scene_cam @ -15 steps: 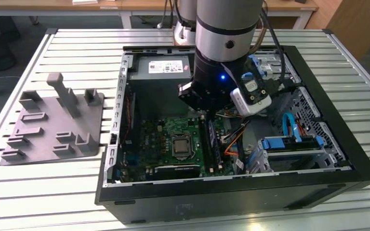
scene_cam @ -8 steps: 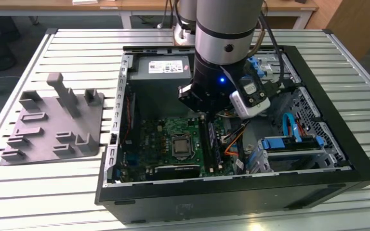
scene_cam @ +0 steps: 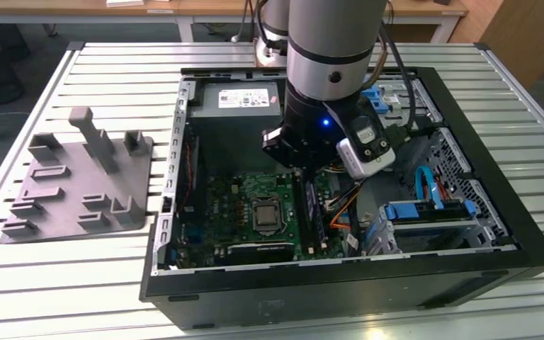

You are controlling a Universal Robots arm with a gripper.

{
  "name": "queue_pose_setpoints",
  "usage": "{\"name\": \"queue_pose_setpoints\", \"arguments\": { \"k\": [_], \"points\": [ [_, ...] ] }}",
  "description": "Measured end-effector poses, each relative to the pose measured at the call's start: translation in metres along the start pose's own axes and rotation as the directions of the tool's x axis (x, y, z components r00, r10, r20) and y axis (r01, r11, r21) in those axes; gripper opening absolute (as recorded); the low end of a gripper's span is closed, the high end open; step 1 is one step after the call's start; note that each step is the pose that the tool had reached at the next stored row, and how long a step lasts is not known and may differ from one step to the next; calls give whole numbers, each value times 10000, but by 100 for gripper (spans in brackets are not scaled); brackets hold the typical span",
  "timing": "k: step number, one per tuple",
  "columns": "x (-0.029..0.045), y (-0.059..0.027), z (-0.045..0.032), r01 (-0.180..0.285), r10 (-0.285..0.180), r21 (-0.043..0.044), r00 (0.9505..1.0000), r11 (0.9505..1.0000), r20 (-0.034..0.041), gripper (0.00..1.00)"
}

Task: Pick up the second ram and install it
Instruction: 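Insert the second ram into the second slot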

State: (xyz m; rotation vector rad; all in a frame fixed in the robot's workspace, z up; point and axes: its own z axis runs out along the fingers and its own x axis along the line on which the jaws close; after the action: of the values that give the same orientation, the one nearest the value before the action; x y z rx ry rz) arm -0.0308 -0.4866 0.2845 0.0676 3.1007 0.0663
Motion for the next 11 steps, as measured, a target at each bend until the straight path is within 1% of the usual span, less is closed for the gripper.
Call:
{"name": "queue_pose_setpoints", "arguments": {
  "k": [5,11],
  "points": [
    [1,-2,31,0,0,0,10000,10000,0,14],
    [2,-3,49,0,0,1,10000,10000,0,14]
  ]
}}
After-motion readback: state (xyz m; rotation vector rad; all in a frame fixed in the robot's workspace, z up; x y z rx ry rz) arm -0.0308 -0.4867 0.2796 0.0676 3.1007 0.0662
